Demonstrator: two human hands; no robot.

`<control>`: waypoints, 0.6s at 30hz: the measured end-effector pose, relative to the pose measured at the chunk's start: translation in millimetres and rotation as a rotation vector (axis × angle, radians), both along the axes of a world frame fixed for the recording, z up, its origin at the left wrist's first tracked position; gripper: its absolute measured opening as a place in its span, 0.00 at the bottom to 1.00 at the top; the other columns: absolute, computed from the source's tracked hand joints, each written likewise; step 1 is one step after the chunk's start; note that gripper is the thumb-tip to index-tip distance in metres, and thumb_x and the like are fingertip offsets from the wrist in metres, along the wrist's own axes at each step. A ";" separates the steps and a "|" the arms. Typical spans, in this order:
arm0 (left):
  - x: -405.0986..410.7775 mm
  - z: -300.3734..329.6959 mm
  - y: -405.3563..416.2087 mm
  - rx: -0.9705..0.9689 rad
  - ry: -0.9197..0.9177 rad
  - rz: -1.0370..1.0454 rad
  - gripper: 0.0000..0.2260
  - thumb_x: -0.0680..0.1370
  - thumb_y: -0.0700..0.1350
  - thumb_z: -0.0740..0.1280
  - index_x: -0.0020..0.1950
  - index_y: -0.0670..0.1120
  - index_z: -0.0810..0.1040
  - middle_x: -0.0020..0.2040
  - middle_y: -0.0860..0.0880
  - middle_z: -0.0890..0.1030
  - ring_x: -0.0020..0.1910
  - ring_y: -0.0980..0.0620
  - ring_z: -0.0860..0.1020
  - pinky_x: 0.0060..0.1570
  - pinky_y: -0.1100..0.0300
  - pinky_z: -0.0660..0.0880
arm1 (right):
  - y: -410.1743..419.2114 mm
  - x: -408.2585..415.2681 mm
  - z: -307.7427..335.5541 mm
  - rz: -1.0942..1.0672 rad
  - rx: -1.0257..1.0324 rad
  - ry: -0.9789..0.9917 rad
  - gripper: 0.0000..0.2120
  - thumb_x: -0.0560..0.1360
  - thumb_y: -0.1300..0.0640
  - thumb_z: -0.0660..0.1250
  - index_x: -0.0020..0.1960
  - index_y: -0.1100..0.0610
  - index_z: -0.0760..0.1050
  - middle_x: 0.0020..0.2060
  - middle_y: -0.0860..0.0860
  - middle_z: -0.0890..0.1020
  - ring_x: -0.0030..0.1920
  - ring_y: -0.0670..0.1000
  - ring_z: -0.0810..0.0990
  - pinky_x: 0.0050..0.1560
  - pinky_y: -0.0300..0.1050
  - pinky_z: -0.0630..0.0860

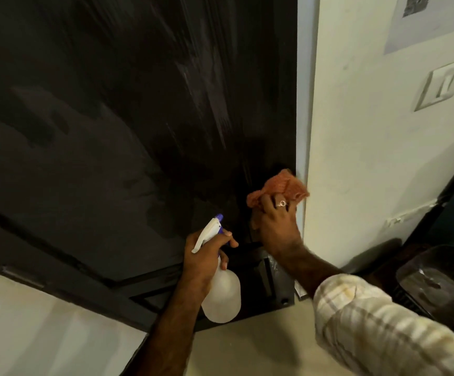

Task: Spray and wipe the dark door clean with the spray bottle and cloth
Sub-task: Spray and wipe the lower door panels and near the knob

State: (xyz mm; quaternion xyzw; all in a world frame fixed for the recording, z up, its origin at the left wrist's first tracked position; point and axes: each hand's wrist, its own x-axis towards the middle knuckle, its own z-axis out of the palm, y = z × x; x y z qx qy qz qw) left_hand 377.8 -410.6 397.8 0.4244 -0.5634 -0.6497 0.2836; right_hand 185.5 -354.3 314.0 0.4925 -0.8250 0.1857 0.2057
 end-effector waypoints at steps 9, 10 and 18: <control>-4.9 5.1 7.3 -0.005 0.014 -0.023 0.14 0.79 0.38 0.74 0.62 0.43 0.76 0.45 0.37 0.86 0.26 0.48 0.73 0.27 0.58 0.71 | 12.8 -7.3 9.7 -0.202 -0.598 -1.103 0.27 0.75 0.34 0.70 0.63 0.53 0.73 0.52 0.53 0.83 0.51 0.57 0.84 0.48 0.51 0.82; -6.8 3.7 9.0 -0.008 0.009 -0.022 0.12 0.79 0.38 0.74 0.61 0.43 0.76 0.45 0.36 0.86 0.26 0.48 0.72 0.28 0.58 0.70 | 8.6 1.0 21.3 -0.210 -0.813 -1.433 0.24 0.77 0.34 0.69 0.58 0.54 0.77 0.47 0.53 0.85 0.49 0.57 0.85 0.46 0.49 0.82; -15.9 -23.2 22.1 -0.014 -0.075 -0.120 0.08 0.80 0.37 0.72 0.54 0.33 0.81 0.42 0.35 0.85 0.24 0.47 0.71 0.24 0.60 0.67 | 74.4 33.1 14.6 -0.136 -1.009 -2.370 0.17 0.84 0.47 0.62 0.56 0.57 0.83 0.51 0.60 0.88 0.44 0.59 0.88 0.49 0.55 0.79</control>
